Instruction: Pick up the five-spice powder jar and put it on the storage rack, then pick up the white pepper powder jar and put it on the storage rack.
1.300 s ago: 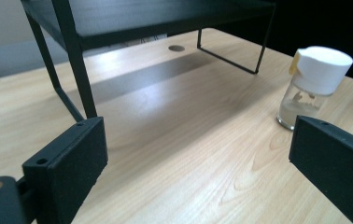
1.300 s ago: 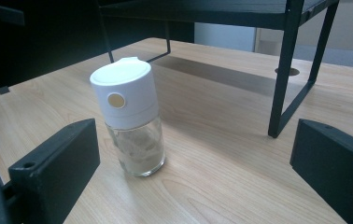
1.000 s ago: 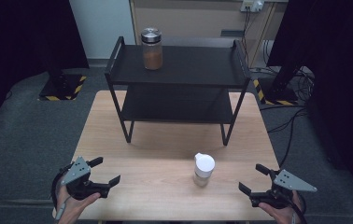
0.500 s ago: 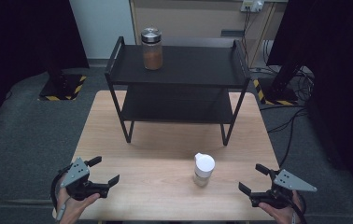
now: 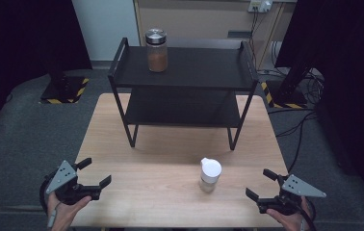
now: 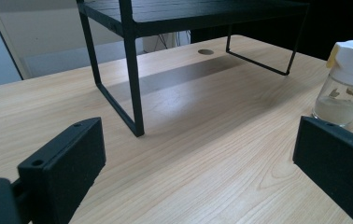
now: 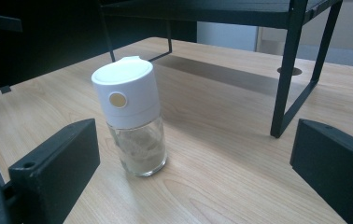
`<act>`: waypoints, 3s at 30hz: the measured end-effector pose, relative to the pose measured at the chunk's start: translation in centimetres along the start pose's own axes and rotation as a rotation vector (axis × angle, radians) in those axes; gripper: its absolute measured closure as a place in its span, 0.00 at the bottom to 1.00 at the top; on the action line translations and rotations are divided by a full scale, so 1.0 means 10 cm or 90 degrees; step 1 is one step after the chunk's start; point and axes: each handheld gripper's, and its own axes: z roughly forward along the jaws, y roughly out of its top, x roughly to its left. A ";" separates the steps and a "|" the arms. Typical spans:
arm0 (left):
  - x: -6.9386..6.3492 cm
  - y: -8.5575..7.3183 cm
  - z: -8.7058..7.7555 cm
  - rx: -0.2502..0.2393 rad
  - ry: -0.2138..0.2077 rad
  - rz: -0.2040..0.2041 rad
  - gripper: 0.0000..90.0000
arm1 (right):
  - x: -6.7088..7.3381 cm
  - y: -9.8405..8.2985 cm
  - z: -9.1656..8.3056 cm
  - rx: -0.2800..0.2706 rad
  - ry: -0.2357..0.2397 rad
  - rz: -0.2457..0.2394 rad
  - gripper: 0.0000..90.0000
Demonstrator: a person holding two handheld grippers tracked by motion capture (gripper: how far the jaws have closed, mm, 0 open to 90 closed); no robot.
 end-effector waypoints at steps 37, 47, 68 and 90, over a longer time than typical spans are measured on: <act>0.09 -0.02 -0.01 -0.001 -0.034 -0.004 0.02 | -0.19 0.44 -0.15 -0.017 0.041 -0.023 0.02; 0.10 -0.03 0.00 0.006 -0.036 -0.011 0.02 | -0.21 0.87 -0.05 0.020 0.072 -0.057 0.02; 0.12 -0.04 -0.03 0.000 -0.032 -0.019 0.02 | -0.16 1.30 0.34 0.081 0.122 -0.094 0.04; 0.13 -0.04 -0.02 0.001 -0.036 -0.020 0.02 | -0.12 1.37 0.82 0.144 0.158 -0.082 0.03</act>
